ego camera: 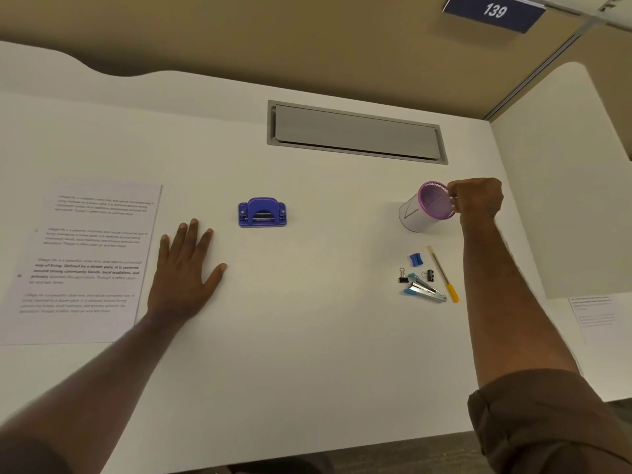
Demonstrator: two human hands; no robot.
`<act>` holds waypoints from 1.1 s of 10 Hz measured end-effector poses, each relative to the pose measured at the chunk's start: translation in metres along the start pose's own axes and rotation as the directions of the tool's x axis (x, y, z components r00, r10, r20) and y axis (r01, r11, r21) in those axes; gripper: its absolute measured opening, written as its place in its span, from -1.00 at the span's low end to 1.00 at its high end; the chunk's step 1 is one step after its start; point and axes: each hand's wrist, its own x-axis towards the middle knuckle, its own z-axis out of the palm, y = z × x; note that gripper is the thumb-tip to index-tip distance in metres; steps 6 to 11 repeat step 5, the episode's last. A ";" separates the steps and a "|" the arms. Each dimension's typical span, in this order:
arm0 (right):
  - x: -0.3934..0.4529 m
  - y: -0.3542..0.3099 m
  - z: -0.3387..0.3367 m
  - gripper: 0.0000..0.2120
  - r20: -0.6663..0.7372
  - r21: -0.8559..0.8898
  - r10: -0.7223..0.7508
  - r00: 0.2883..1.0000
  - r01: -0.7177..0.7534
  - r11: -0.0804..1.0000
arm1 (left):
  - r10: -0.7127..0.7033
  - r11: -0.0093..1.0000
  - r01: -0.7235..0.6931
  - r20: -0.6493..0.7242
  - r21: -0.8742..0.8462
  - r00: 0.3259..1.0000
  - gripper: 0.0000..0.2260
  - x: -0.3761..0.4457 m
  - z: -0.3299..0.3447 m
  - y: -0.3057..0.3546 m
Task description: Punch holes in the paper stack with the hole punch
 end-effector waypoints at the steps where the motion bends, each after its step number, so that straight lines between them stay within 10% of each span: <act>1: -0.012 -0.007 -0.003 -0.65 -0.018 0.005 -0.003 1.000 0.003 1.000 | 0.007 1.000 -0.007 0.003 0.010 1.000 -0.35 -0.001 -0.001 -0.002; 4: -0.054 -0.005 0.018 -0.67 -0.113 -0.066 -0.322 0.940 0.317 0.946 | 0.002 0.999 -0.005 0.051 0.053 0.999 -0.35 0.000 -0.007 -0.001; 5: -0.075 0.003 0.034 -0.69 -0.054 0.141 -0.339 0.939 0.344 0.928 | -0.005 0.999 0.003 0.047 0.047 0.999 -0.35 0.002 -0.008 0.003; 11: -0.075 0.003 0.034 -0.69 -0.054 0.141 -0.339 0.939 0.344 0.928 | -0.005 0.999 0.003 0.047 0.047 0.999 -0.35 0.002 -0.008 0.003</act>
